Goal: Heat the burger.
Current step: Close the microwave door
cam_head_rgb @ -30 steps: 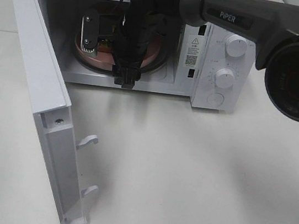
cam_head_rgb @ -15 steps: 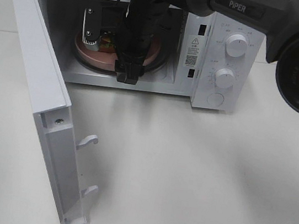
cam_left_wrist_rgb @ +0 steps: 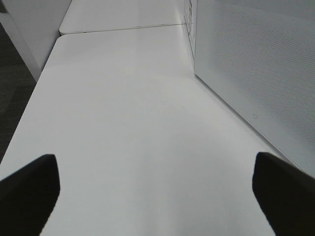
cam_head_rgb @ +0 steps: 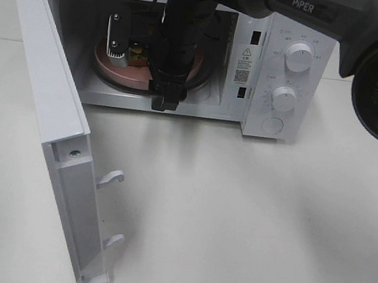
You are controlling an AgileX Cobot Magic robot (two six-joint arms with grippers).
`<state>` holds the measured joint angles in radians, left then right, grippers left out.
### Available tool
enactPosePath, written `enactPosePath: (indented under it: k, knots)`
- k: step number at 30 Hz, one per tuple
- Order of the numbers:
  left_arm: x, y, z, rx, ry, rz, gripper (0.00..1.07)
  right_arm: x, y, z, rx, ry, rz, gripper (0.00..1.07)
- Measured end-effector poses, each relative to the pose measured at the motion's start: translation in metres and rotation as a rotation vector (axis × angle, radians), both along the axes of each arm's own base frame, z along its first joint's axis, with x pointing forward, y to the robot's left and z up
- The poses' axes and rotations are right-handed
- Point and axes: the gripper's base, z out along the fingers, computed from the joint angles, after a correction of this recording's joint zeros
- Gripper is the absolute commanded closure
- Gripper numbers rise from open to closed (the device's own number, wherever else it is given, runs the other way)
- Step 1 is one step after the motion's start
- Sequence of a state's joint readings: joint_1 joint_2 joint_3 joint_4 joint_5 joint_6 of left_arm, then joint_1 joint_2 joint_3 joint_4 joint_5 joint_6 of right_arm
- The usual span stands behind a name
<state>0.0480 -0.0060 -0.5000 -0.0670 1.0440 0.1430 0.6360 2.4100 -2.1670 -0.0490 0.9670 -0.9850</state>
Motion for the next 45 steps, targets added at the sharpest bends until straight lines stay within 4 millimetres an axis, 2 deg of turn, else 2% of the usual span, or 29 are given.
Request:
enactPosePath:
  k: [8, 22, 32, 36, 38, 45]
  knots:
    - [0.0, 0.0, 0.0, 0.0, 0.0, 0.0, 0.06, -0.004, -0.003, 0.009, -0.008, 0.012, -0.001, 0.34]
    - [0.0, 0.0, 0.0, 0.0, 0.0, 0.0, 0.06, -0.031, -0.022, 0.02, -0.023, 0.043, 0.003, 0.34]
    - [0.0, 0.0, 0.0, 0.0, 0.0, 0.0, 0.06, -0.061, -0.047, 0.038, -0.055, 0.057, -0.015, 0.34]
    - [0.0, 0.0, 0.0, 0.0, 0.0, 0.0, 0.06, -0.077, -0.058, 0.044, -0.063, 0.072, -0.023, 0.28]
    - [0.0, 0.0, 0.0, 0.0, 0.0, 0.0, 0.06, -0.088, -0.065, 0.05, -0.049, 0.068, -0.048, 0.21]
    - [0.0, 0.0, 0.0, 0.0, 0.0, 0.0, 0.06, -0.115, -0.085, 0.066, -0.035, 0.069, -0.126, 0.21]
